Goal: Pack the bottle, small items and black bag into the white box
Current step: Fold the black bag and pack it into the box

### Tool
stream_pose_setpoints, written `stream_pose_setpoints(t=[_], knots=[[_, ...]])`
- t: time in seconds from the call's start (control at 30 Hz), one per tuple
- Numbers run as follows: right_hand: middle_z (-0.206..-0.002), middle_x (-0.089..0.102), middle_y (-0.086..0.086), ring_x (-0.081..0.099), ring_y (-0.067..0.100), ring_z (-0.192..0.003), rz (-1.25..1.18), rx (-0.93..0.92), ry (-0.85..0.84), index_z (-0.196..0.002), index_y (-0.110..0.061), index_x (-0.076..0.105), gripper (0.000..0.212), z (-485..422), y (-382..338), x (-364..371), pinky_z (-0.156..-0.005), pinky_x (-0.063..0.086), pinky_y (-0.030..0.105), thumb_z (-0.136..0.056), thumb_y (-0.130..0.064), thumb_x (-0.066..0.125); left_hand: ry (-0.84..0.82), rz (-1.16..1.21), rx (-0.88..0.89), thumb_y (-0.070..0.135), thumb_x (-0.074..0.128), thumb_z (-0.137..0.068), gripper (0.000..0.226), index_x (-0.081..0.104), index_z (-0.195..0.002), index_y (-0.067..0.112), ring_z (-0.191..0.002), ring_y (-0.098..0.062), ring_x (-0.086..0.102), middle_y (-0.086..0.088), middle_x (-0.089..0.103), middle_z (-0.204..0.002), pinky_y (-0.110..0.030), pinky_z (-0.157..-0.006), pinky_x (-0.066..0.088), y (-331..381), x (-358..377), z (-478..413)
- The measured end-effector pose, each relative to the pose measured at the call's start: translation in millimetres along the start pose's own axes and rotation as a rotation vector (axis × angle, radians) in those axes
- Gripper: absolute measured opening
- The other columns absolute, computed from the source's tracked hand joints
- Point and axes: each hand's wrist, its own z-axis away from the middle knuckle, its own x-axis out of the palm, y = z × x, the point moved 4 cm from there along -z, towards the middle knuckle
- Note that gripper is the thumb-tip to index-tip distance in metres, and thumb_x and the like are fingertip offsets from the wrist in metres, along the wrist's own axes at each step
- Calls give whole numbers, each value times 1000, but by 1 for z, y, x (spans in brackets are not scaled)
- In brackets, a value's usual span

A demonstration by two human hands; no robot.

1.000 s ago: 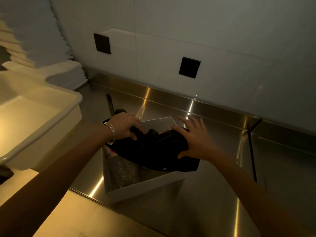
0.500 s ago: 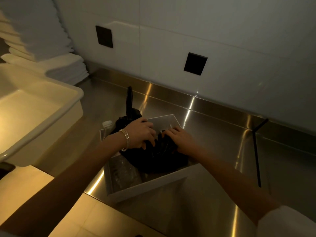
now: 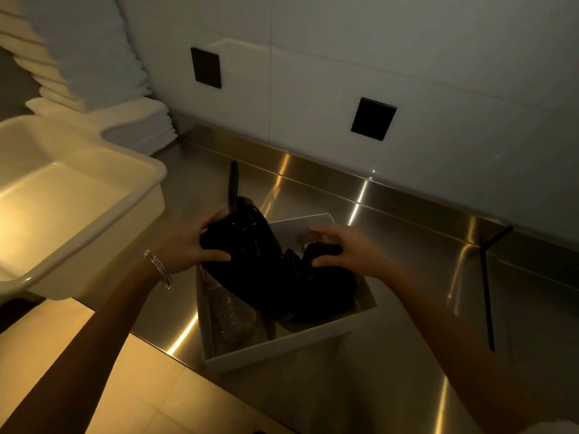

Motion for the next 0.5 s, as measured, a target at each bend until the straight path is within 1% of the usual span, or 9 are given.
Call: stream_pose_setpoints(t=[0.07, 0.13, 0.2, 0.23, 0.27, 0.37, 0.43, 0.47, 0.5], knots=[[-144, 39, 3, 38, 17, -131, -111, 18, 11, -141, -20, 29, 84, -11, -24, 4, -102, 33, 26, -73, -34, 74, -23, -89, 62, 34, 79, -63, 95, 26, -140, 17, -119, 1, 33, 2, 37, -135, 10, -82, 22, 6, 1, -3], [-147, 34, 6, 37, 20, -131, -187, 41, -53, -145, -18, 16, 97, -23, -47, 20, -105, 36, 35, -71, -37, 75, -57, -5, 94, 18, 74, -73, 78, 29, -137, 19, -110, 18, 39, 1, 42, -133, 7, -83, 29, 11, 3, -3], [-141, 42, 6, 45, 17, -123, -307, 15, -84, -144, -20, 16, 95, -30, -62, 40, -102, 41, 36, -72, -32, 76, -103, 130, 87, -1, 63, -80, 65, 33, -134, 17, -102, 22, 45, 7, 47, -123, 0, -79, 39, 15, 3, -1], [-136, 48, 5, 48, 14, -117, -381, 15, -56, -142, -21, 22, 88, -31, -63, 47, -99, 43, 34, -72, -28, 76, -121, 168, 80, -5, 59, -81, 61, 35, -132, 19, -102, 21, 47, 11, 47, -120, -2, -77, 42, 17, 4, -1], [-131, 52, 4, 50, 12, -113, -443, 32, 2, -139, -20, 29, 81, -29, -62, 53, -98, 45, 33, -73, -25, 75, -132, 164, 84, -2, 59, -83, 59, 37, -130, 25, -102, 19, 48, 13, 47, -119, -3, -78, 42, 20, 4, -3], [-115, 63, 7, 58, 14, -104, -438, 66, 255, -121, -10, 53, 47, -12, -46, 67, -93, 50, 35, -79, -24, 70, -128, 6, 138, 23, 62, -78, 52, 45, -121, 46, -106, 9, 51, 18, 51, -117, -8, -86, 40, 29, 13, -15], [-104, 67, 8, 60, 12, -94, -375, 68, 348, -112, -8, 60, 31, 3, -39, 73, -84, 51, 25, -85, -22, 64, -112, -172, 183, 22, 63, -77, 45, 52, -118, 36, -108, -5, 51, 8, 56, -118, -25, -95, 40, 35, 28, -30], [-100, 67, 9, 59, 11, -89, -341, 71, 353, -110, -7, 61, 27, 8, -37, 74, -78, 50, 19, -88, -22, 61, -111, -259, 192, 18, 65, -79, 43, 54, -119, 29, -110, -14, 51, 1, 57, -119, -34, -96, 40, 40, 36, -39], [-97, 67, 9, 59, 12, -84, -286, 77, 335, -107, -8, 61, 24, 11, -35, 73, -73, 48, 19, -89, -23, 58, -135, -342, 178, 14, 65, -80, 43, 55, -120, 25, -110, -19, 51, -4, 58, -120, -40, -96, 39, 46, 44, -48]])
